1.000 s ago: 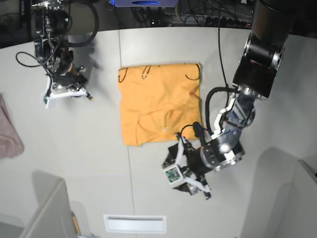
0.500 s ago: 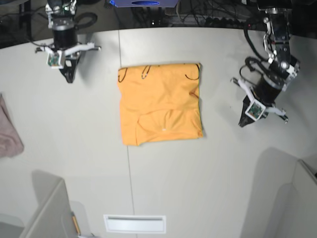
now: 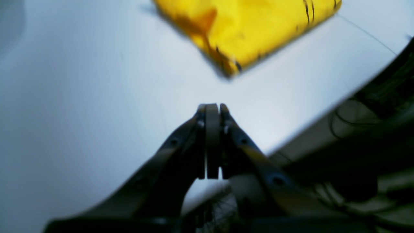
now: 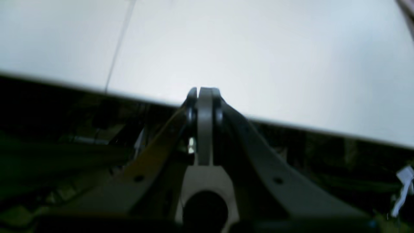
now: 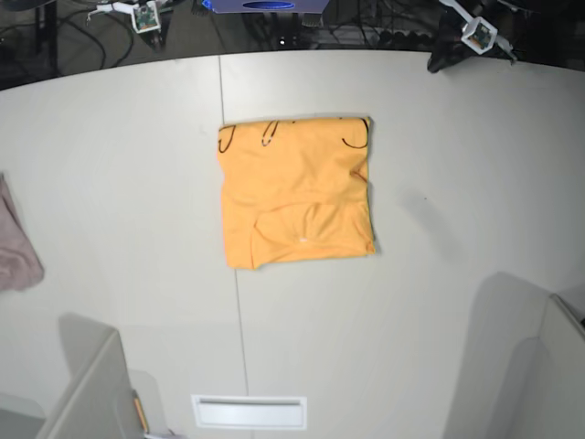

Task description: Fold the T-shirt properly

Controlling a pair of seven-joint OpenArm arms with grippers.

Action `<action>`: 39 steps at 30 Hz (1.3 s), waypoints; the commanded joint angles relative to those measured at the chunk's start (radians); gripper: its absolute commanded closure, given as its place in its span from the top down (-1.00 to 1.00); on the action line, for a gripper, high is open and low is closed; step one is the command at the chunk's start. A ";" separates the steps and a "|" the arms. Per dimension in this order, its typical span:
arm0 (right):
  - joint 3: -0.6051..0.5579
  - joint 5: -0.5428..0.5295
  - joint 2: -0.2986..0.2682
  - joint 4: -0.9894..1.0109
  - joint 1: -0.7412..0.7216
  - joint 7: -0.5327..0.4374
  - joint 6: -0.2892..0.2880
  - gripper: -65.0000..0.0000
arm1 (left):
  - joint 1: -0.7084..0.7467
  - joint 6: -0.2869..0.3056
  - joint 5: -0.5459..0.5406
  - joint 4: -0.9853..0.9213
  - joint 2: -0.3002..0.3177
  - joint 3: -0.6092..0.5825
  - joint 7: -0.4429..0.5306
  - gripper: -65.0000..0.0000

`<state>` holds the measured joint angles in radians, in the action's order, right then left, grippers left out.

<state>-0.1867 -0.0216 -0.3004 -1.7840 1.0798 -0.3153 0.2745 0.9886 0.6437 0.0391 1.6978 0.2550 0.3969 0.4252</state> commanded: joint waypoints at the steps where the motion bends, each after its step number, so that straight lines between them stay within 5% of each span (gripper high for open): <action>1: -0.029 0.005 -0.007 0.009 0.036 -0.020 -0.014 -1.00 | 0.042 0.000 -0.015 -0.026 -0.007 0.004 0.067 -1.00; 9: -0.296 0.005 -0.136 0.237 0.010 -0.020 -0.014 -1.00 | 0.086 0.000 -0.006 -0.394 -0.047 -0.019 0.229 -1.00; 15: -0.494 0.005 -0.135 0.456 -0.095 -0.020 -0.013 -1.00 | 0.003 -0.006 -0.006 -0.740 -0.046 -0.122 0.383 -1.00; 23: -0.615 -0.084 0.033 0.949 -0.318 0.040 -0.013 -1.00 | -0.259 -0.006 -0.008 -1.247 -0.046 -0.191 0.400 -1.00; 28: -0.620 -0.251 0.168 1.397 -0.531 -0.051 -0.021 -1.00 | -0.569 -0.006 -0.008 -1.674 0.000 -0.342 0.393 -1.00; 30: -0.621 -0.297 0.223 1.593 -0.626 -0.098 -0.022 -1.00 | -0.692 -0.008 -0.008 -1.698 0.002 -0.407 0.393 -1.00; 34: -0.621 -0.317 0.266 1.742 -0.715 -0.178 -0.022 -1.00 | -0.773 -0.080 -0.008 -1.698 -0.004 -0.550 0.251 -1.00; 39: -0.615 -0.318 0.267 1.748 -0.764 -0.114 -0.019 -1.00 | -0.773 -0.267 -0.015 -1.567 -0.004 -0.668 -0.022 -1.00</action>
<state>-0.8051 -0.3374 -0.0219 -0.0395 0.3138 -0.4194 0.2485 0.2325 0.3901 0.0326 0.1215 0.2337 -0.2707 0.3893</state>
